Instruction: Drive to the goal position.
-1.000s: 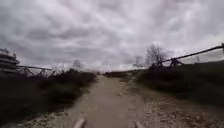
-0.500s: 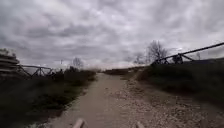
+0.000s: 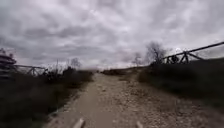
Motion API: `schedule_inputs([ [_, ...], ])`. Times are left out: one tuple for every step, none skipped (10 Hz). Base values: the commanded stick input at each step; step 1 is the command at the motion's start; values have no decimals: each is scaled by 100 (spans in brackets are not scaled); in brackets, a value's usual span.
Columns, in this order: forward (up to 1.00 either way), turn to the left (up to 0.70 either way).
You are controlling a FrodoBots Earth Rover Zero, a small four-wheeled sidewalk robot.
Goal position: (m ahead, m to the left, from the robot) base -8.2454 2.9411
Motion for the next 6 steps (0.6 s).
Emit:
schedule_inputs([
  [70,0],
  [70,0],
  [70,0],
  [70,0],
  [70,0],
  [70,0],
])
